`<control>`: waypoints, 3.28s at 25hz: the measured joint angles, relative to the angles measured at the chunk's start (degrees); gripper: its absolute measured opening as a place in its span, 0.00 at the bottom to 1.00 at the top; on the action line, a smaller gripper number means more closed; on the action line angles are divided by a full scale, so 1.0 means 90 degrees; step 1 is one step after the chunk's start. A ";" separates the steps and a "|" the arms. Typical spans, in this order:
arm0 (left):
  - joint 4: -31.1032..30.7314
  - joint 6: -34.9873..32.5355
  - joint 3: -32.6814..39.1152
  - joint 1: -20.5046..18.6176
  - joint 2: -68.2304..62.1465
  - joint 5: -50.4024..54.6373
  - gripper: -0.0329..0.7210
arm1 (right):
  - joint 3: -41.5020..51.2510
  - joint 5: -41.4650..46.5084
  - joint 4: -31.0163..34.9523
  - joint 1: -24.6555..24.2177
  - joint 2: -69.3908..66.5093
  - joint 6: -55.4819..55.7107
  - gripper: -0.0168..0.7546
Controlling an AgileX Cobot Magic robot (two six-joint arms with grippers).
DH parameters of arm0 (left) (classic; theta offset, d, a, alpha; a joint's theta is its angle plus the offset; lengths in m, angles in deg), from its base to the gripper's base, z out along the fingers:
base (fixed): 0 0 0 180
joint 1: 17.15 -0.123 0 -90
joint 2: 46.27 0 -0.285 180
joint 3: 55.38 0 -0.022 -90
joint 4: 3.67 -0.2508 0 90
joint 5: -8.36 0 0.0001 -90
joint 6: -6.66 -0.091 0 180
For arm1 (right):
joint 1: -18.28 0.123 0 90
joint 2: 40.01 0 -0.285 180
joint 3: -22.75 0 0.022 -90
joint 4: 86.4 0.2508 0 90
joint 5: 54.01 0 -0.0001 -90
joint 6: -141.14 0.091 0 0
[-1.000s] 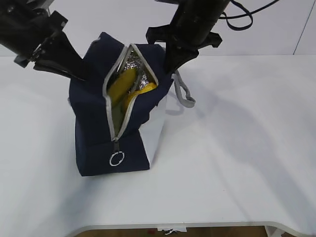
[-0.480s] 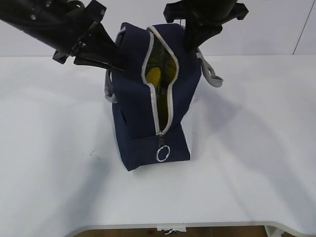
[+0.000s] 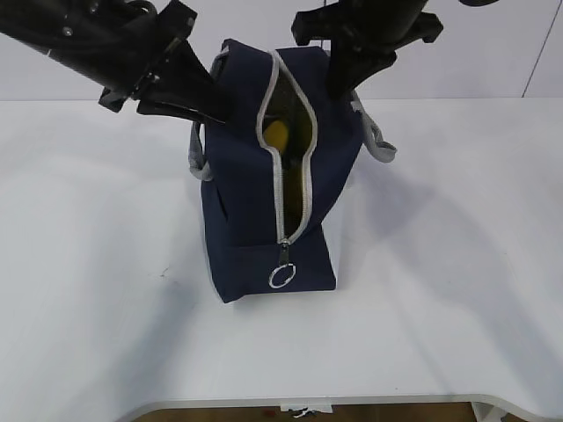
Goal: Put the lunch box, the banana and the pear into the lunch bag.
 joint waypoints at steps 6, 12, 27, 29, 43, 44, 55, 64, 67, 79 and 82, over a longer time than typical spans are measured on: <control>0.0129 0.0000 0.0000 0.0000 0.0000 0.0039 0.45 | 0.0012 0.0000 0.0253 0.0000 0.0030 0.0119 0.38; -0.0226 0.0027 -0.0161 -0.0103 0.0140 0.0954 0.64 | 0.0015 -0.0011 0.0302 0.0000 0.0377 0.0132 0.66; -0.3604 0.1514 -0.0233 -0.0213 0.1446 0.1252 0.59 | 0.1997 -0.0080 0.0324 0.0012 0.2382 -0.0072 0.67; -0.3696 0.1525 0.0026 -0.0213 0.1729 0.1258 0.58 | 0.2692 -0.0483 0.0383 0.0020 0.2743 -0.0154 0.67; -0.3736 0.1542 0.0590 -0.0213 0.2433 0.1315 0.56 | 0.6085 -0.4478 0.0310 0.0025 0.3952 -0.0662 0.67; -0.3736 0.1542 0.0590 -0.0213 0.2433 0.1315 0.55 | 0.6085 -0.4633 0.0283 0.0025 0.3863 -0.0655 0.67; -0.3725 0.1553 0.0590 -0.0213 0.2433 0.1315 0.55 | 0.6530 -0.6098 0.0053 0.0122 0.4114 -0.1426 0.60; -0.3715 0.1553 0.0590 -0.0213 0.2433 0.1315 0.55 | 0.8675 -0.8309 0.0053 0.1227 0.5108 -0.1757 0.57; -0.3715 0.1553 0.0590 -0.0213 0.2433 0.1315 0.55 | 0.9299 -0.9112 0.0053 0.1592 0.5182 -0.1757 0.57; -0.3715 0.1553 0.0590 -0.0213 0.2433 0.1315 0.55 | 1.0366 -0.9814 0.0053 0.1798 0.5149 -0.1270 0.57; -0.3713 0.1553 0.0590 -0.0213 0.2433 0.1315 0.55 | 1.0416 -0.9878 -0.0157 0.1798 0.4870 -0.1110 0.57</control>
